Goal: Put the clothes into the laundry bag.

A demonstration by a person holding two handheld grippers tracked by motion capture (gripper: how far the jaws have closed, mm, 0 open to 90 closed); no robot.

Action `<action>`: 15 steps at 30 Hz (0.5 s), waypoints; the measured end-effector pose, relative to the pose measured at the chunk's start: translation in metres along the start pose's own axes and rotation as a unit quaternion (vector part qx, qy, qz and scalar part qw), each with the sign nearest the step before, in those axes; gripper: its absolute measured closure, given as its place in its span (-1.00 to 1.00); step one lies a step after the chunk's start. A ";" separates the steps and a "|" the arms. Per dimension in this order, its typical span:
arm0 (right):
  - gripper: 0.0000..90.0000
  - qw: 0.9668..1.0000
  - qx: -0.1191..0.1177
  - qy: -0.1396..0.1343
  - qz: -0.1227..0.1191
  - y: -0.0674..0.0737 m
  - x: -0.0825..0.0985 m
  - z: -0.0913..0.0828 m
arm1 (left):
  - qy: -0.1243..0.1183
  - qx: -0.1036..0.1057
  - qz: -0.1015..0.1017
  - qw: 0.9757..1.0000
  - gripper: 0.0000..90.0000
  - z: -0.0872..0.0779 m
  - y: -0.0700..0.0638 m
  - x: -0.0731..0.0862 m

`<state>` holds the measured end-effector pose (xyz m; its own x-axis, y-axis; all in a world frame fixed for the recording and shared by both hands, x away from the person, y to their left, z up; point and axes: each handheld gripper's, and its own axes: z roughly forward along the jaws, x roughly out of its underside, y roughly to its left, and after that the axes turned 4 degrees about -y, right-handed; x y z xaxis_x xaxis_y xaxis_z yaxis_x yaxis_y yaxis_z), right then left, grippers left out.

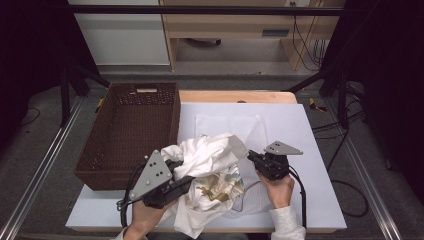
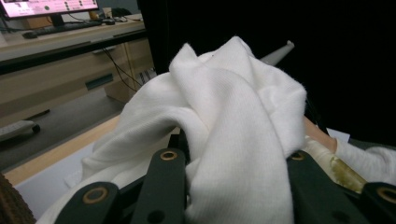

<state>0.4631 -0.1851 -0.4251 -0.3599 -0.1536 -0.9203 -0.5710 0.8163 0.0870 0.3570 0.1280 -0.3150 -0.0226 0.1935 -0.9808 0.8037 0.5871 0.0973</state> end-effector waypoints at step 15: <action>0.97 1.000 0.006 0.000 0.001 0.000 0.001 0.006 | 0.102 0.036 -0.009 0.994 0.58 0.046 -0.008 0.056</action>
<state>0.4668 -0.1816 -0.4281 -0.3609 -0.1513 -0.9202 -0.5614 0.8232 0.0848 0.3767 0.0983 -0.3786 -0.1522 0.3427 -0.9270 0.8423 0.5357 0.0597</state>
